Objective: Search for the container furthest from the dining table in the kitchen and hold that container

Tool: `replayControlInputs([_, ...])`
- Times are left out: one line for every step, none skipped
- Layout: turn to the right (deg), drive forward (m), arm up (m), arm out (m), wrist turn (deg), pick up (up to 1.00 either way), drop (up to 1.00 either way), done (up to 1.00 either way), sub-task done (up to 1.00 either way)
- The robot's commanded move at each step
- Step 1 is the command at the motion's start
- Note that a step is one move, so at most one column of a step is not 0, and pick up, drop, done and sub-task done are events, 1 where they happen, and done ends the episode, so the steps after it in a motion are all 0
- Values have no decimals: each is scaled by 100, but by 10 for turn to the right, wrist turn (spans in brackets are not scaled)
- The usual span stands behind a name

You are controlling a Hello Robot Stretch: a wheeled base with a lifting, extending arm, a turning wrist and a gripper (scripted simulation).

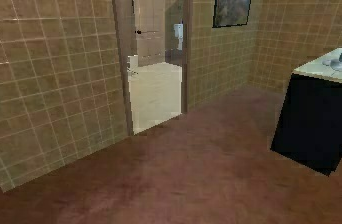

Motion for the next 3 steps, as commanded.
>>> replayControlInputs([0, 55, 0, 0, 0, 0, 0, 0, 0])
replayControlInputs([210, 0, 0, 0, 0, 0, 0, 0, 0])
replayControlInputs([0, 100, 0, 0, 0, 0, 0, 0, 0])
